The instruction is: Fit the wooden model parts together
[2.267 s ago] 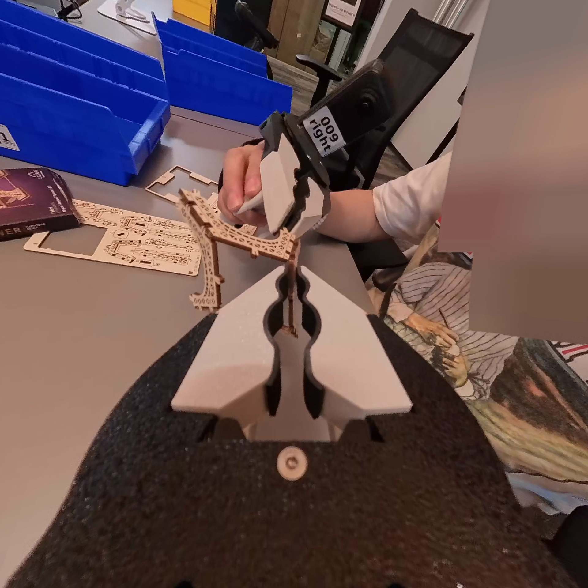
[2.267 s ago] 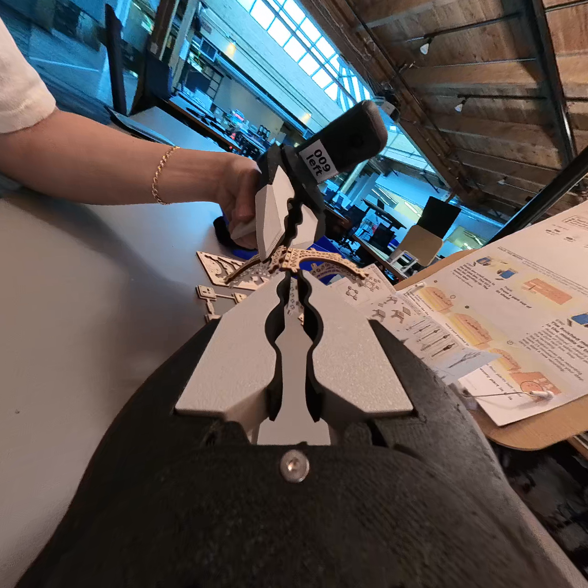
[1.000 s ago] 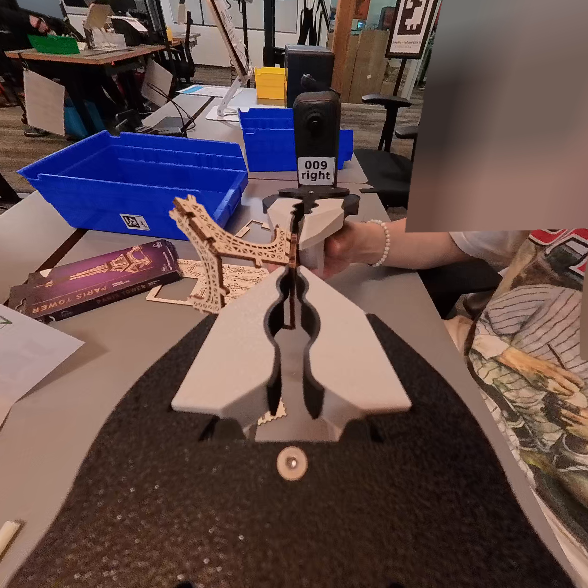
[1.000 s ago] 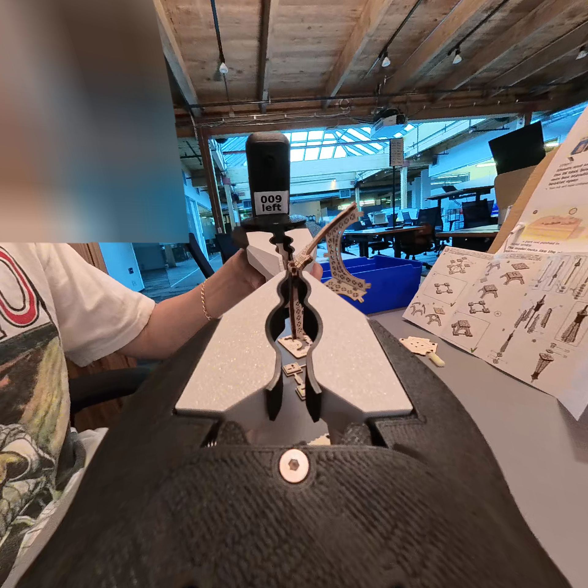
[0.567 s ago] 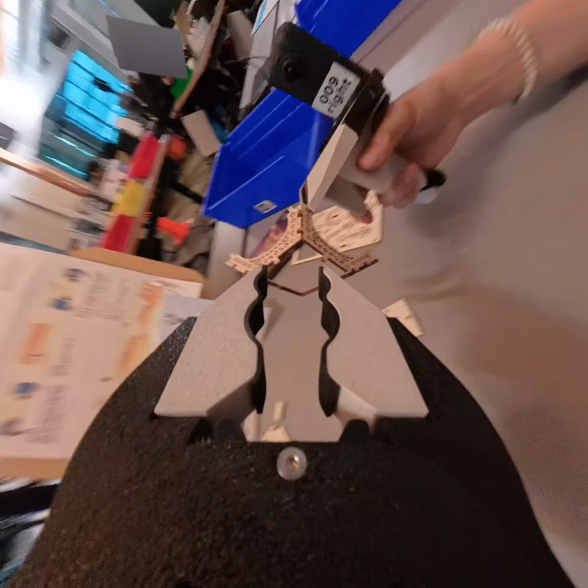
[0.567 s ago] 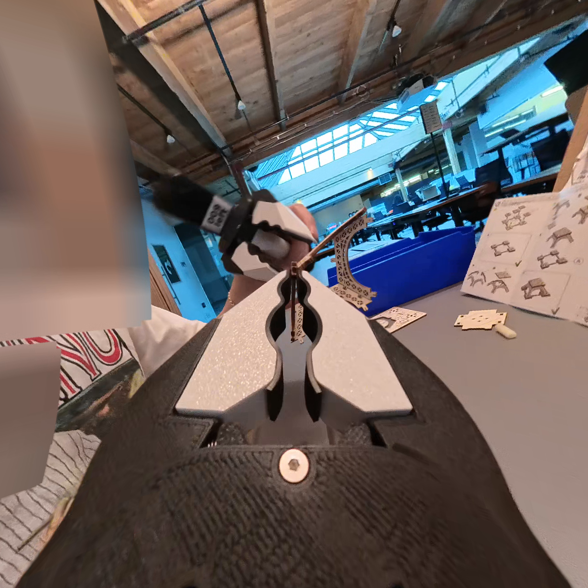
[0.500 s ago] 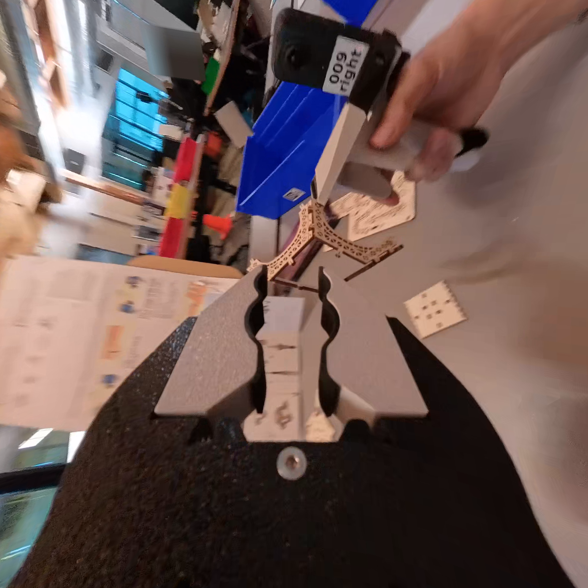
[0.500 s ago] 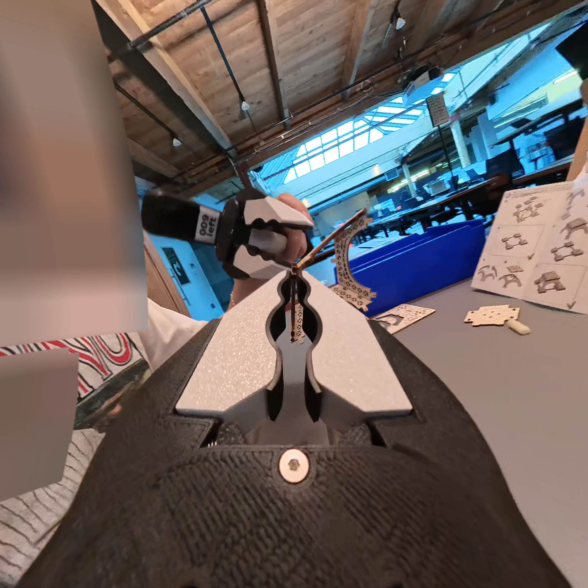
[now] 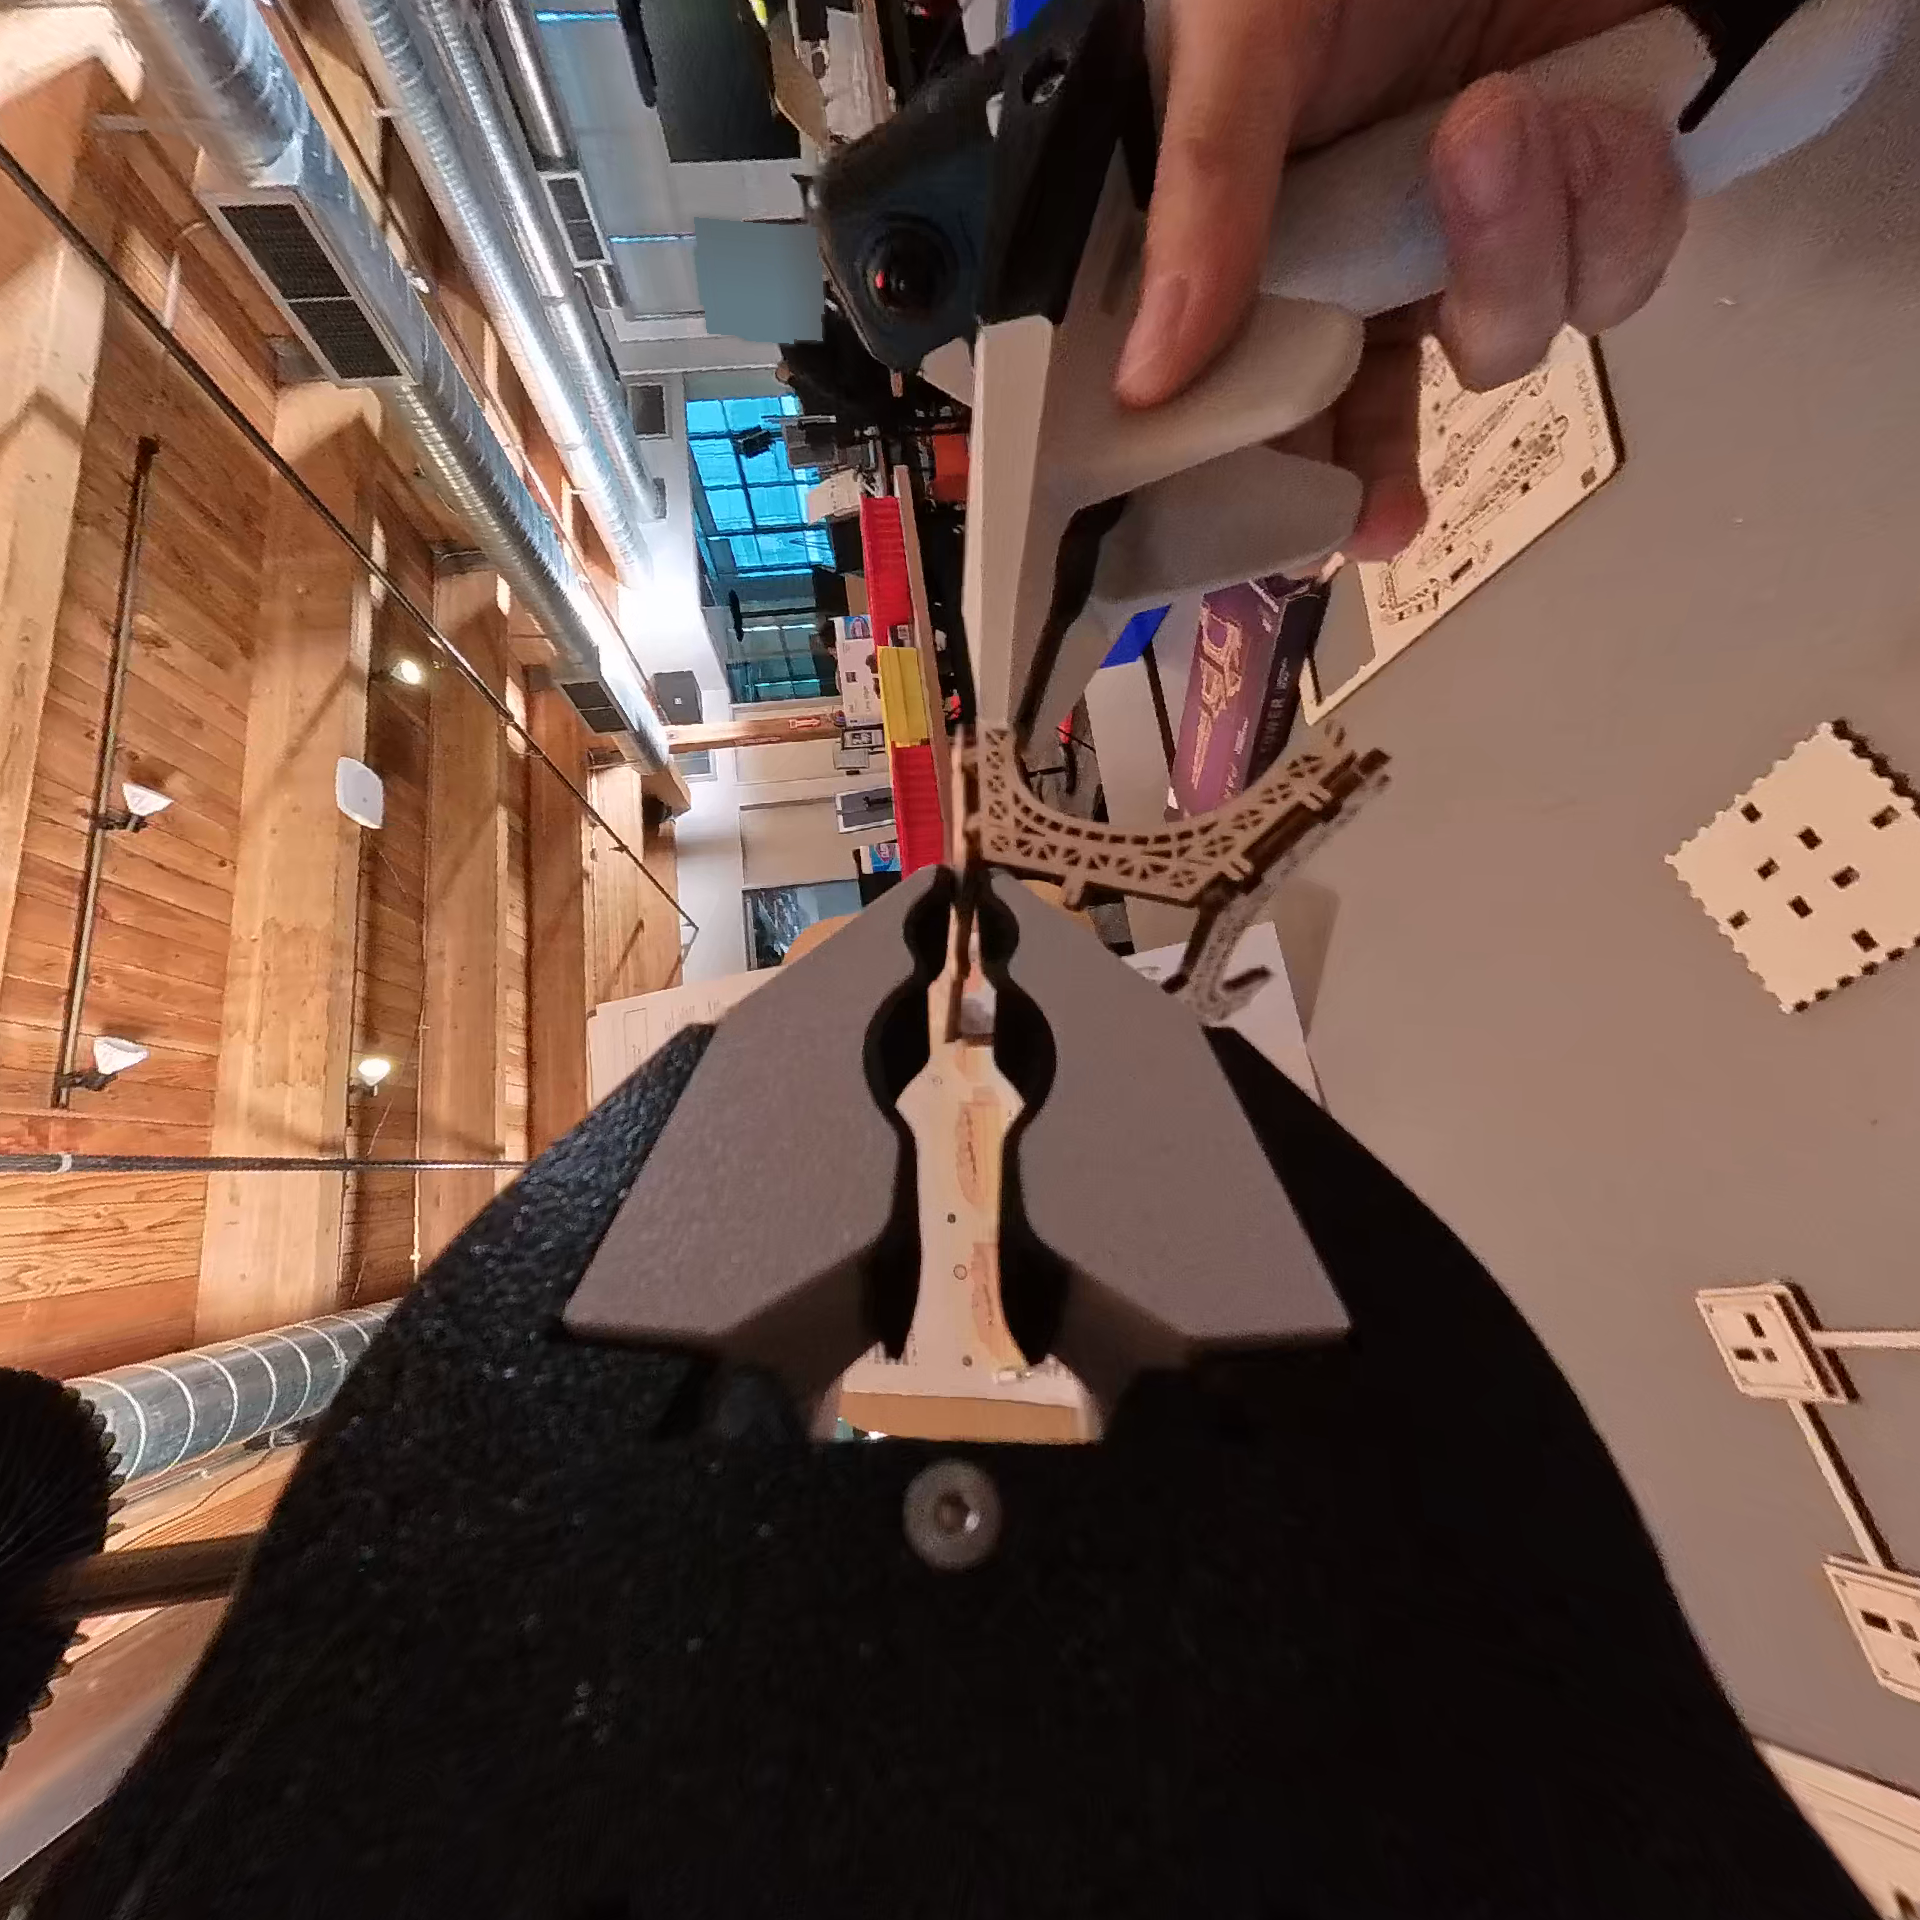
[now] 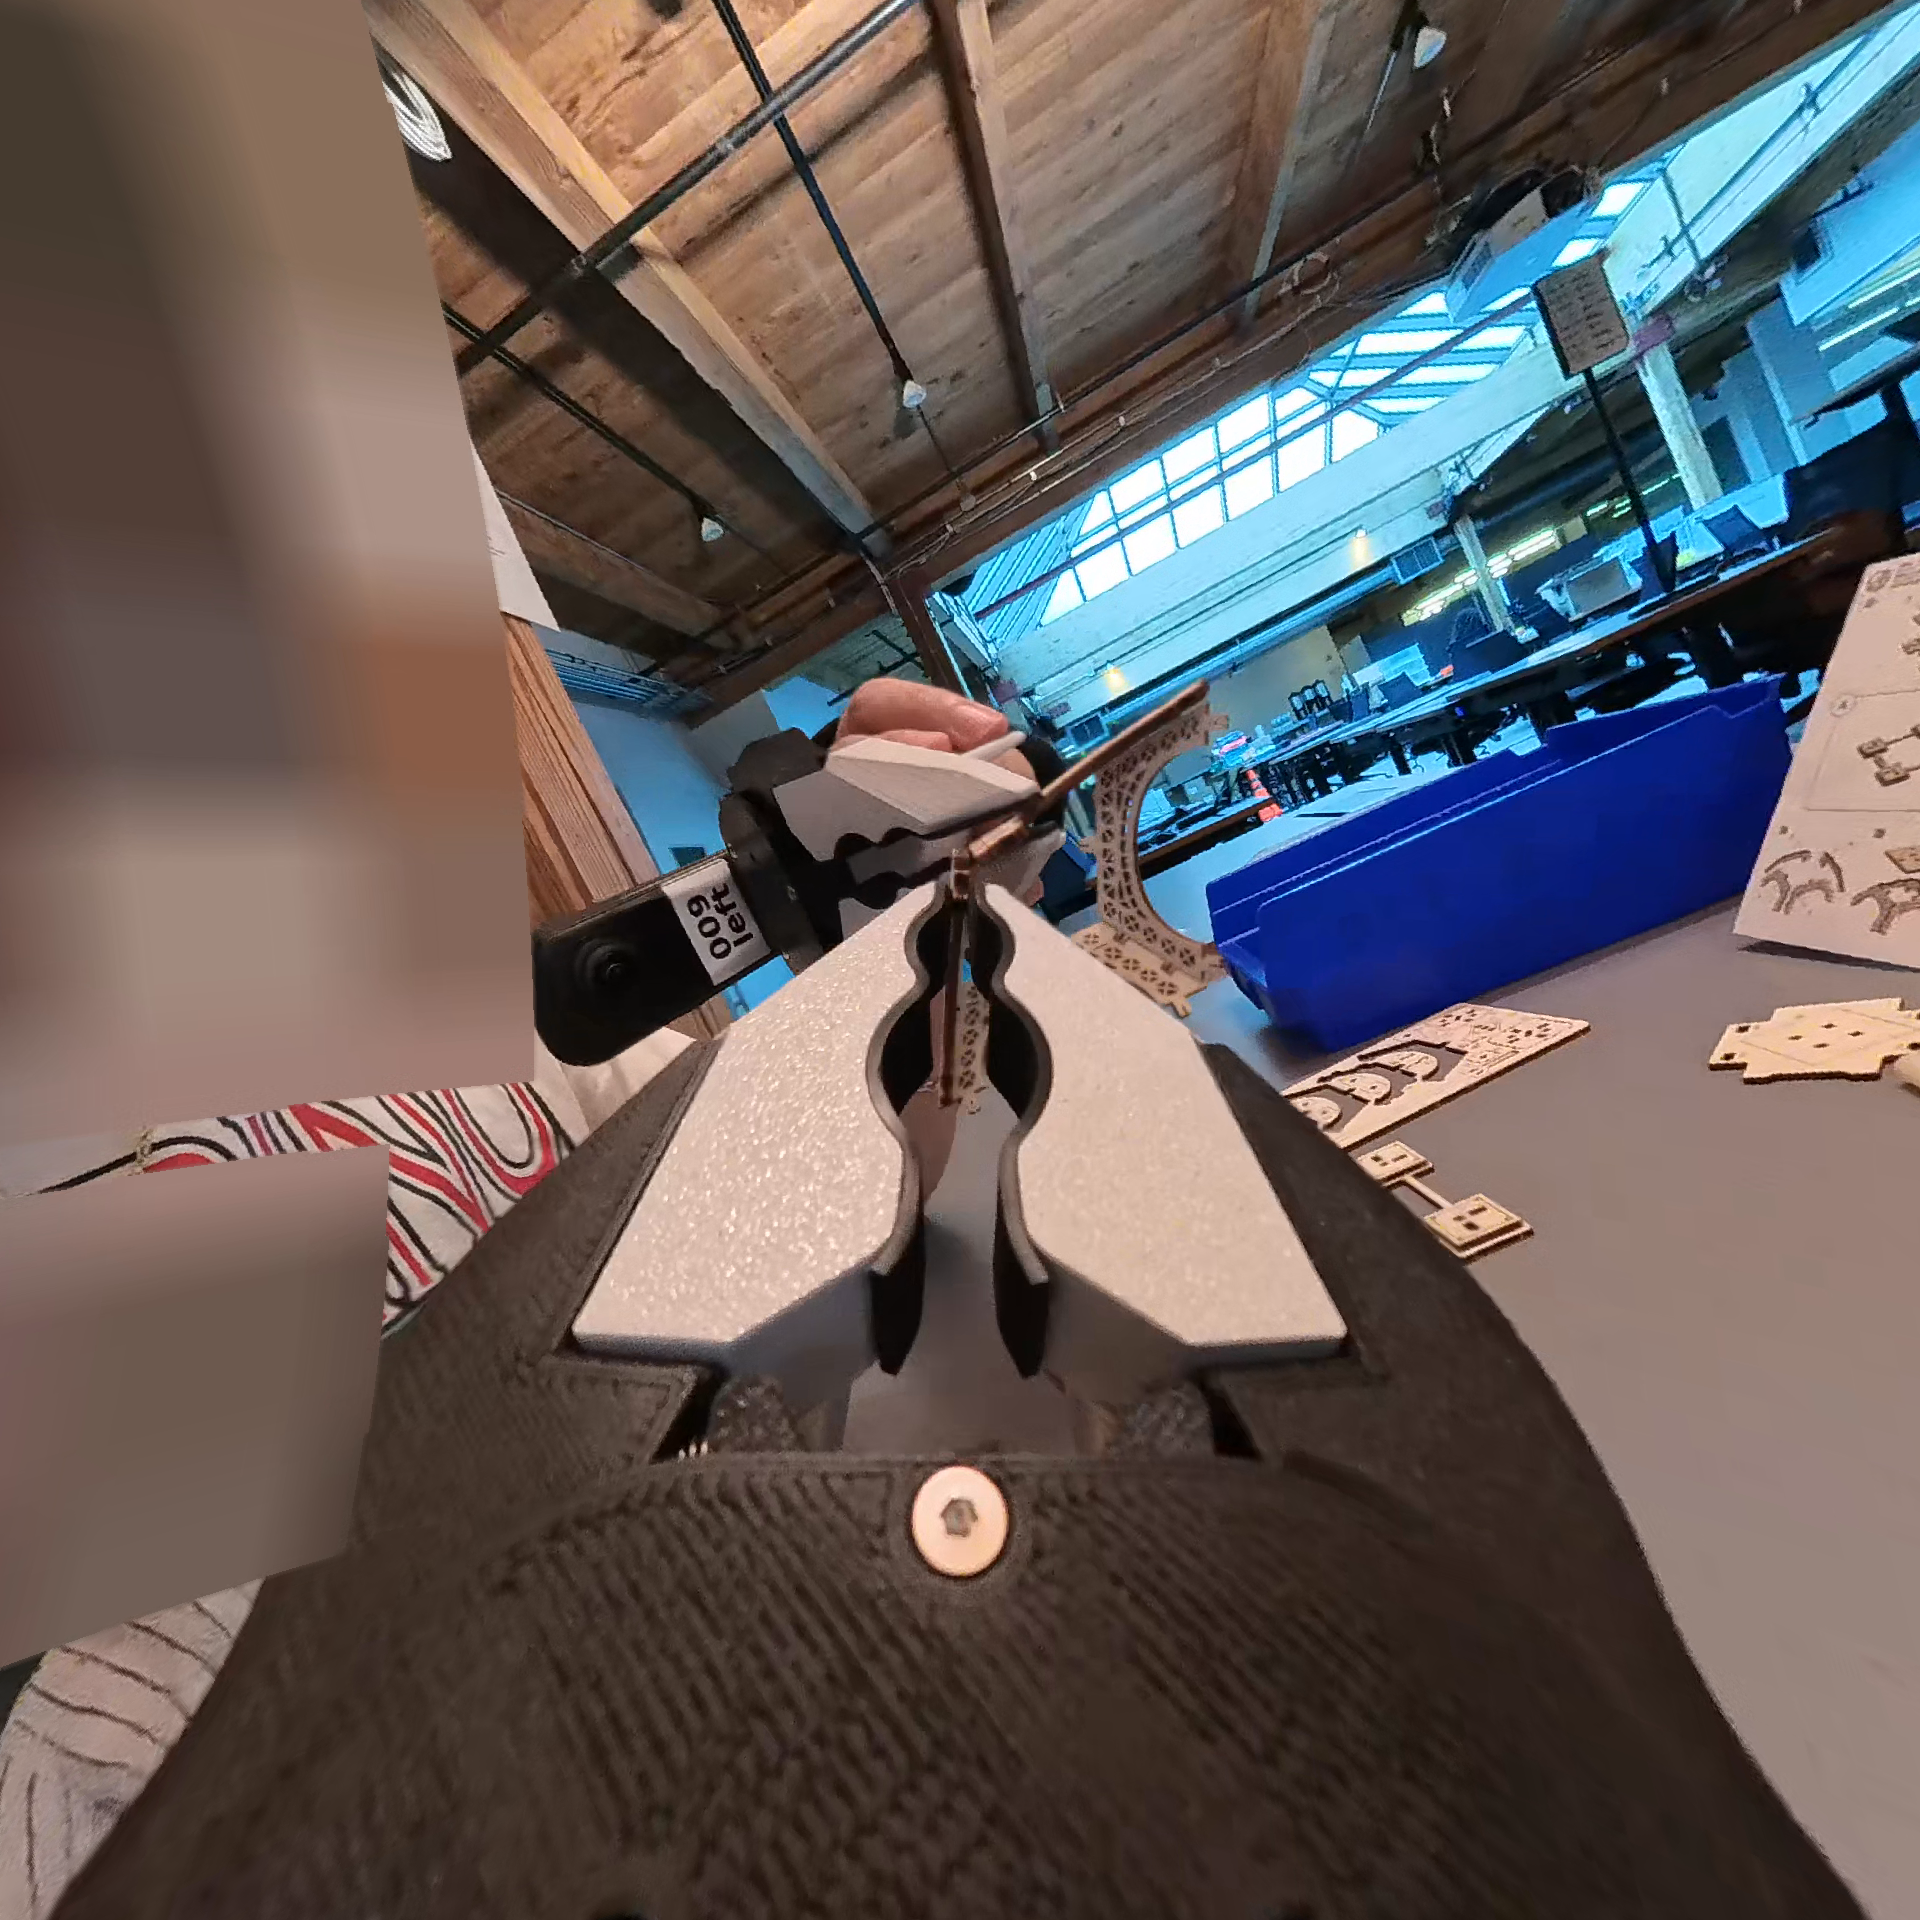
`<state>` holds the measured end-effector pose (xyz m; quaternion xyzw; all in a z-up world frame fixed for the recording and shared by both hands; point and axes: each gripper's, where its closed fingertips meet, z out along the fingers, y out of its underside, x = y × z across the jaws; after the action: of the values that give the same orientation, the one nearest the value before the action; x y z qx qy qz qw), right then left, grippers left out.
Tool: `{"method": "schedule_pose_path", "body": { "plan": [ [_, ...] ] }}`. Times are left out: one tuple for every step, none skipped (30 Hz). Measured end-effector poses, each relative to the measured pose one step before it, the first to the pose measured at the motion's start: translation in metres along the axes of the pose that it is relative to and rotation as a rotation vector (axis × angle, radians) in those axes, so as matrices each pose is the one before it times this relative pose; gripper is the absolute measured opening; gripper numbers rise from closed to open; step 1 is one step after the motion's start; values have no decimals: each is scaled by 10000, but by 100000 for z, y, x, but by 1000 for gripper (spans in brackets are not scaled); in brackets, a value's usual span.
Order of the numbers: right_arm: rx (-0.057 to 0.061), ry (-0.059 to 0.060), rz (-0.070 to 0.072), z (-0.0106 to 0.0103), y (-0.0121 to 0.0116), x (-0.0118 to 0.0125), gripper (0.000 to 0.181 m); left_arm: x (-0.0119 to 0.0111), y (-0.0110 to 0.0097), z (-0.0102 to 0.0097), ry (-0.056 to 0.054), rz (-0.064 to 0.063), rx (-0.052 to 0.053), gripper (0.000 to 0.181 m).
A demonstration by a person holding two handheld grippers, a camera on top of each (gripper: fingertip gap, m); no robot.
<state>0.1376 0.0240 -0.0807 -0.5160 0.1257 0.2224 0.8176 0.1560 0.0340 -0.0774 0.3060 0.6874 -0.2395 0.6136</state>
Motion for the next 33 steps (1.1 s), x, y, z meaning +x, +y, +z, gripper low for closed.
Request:
{"method": "schedule_pose_path", "body": {
  "plan": [
    [-56, 88, -103, 15, 71, 78, 1, -139, -74, 4, -112, -14, 78, 0],
    [-55, 47, -124, 15, 73, 27, 1, -79, -28, 0, -62, -8, 95, 0],
    [104, 69, -133, -22, -164, 8, 2, 22, -53, -29, 20, -18, 142, 0],
    [116, 44, -138, -29, -194, -40, 2, -40, -89, -44, -22, -83, 162, 0],
    [-81, -33, -134, 35, 92, -130, 2, 2, -113, -82, 33, -57, 176, 0],
    [-130, -37, -140, 44, 126, -122, 2, 46, -71, -93, 57, 6, 181, 0],
    [-74, -16, -191, 40, 50, -121, 2, -12, -48, -63, 5, -40, 146, 0],
    [-76, 35, -243, 43, 66, -79, 2, 1, 15, -12, 5, -95, 63, 0],
    [-88, 35, -289, 52, 84, -106, 2, 191, 137, 55, 132, -70, -55, 0],
    [-162, 62, -318, 45, 170, -67, 2, 275, 124, 59, 163, 12, -61, 0],
    [-144, 114, -323, 22, 124, 17, 2, 195, 0, 33, 93, 62, 16, 0],
    [-74, 86, -305, -16, 31, -21, 2, 66, -59, 3, 16, 47, 49, 0],
    [-41, 95, -242, -54, -39, 38, 2, -29, -75, -30, -20, 20, 58, 0],
    [-37, 91, -165, -30, -13, 52, 3, -63, -90, -55, -16, 13, 76, 0],
    [-10, -22, -78, -3, -36, -80, 3, -78, -35, -46, -34, 7, 64, 0],
    [21, 16, -6, 18, -34, 5, 3, -41, 41, -16, -27, -4, 10, 0],
    [12, 74, -37, 8, -9, 90, 3, -27, 90, 8, -26, 10, -22, 0],
    [-12, 5, -150, -4, 30, -38, 3, -24, -33, -4, -18, -8, 41, 0],
    [-17, -12, -239, 2, -3, -119, 3, -49, -124, -24, -7, -84, 93, 0],
    [13, 28, -275, -18, -108, -109, 3, -89, -95, -50, -15, -97, 75, 0],
    [-4, 38, -263, 4, -72, -87, 3, -56, -89, -49, -3, -34, 74, 0],
    [-58, 13, -192, 14, 59, -92, 3, -3, -47, -52, 18, 0, 50, 0],
    [-51, 39, -78, 13, 56, 16, 4, 52, 24, -14, 26, 10, 1, 0],
    [12, 24, -32, -2, -16, 17, 3, -33, -5, 3, -35, 37, 22, 0],
    [3, -23, -42, -2, -22, -54, 3, -16, -43, -19, -22, 36, 55, 0],
    [-33, -16, -60, -8, 4, -35, 3, -20, -24, -31, 7, -18, 32, 0],
    [-20, 35, -83, -1, -11, 3, 3, 2, 21, -29, 22, -25, 7, 0],
    [-3, 51, -82, -12, -1, 27, 3, -11, -44, -30, -2, 11, 44, 0],
    [8, -17, -55, -21, -27, -36, 4, 6, -34, -29, -3, 40, 38, 0],
    [-18, 5, -8, 3, 10, 0, 4, 19, 2, -27, 27, 35, 19, 0],
    [-46, 6, 0, 6, 76, 18, 4, 12, 17, -9, 10, 6, 2, 0],
    [22, 48, 16, -7, 3, 80, 4, -7, 30, 8, -19, 39, -20, 0],
    [68, 104, 69, -40, -56, 174, 5, 11, 84, 37, -13, 67, -71, 0]
  ]
}}
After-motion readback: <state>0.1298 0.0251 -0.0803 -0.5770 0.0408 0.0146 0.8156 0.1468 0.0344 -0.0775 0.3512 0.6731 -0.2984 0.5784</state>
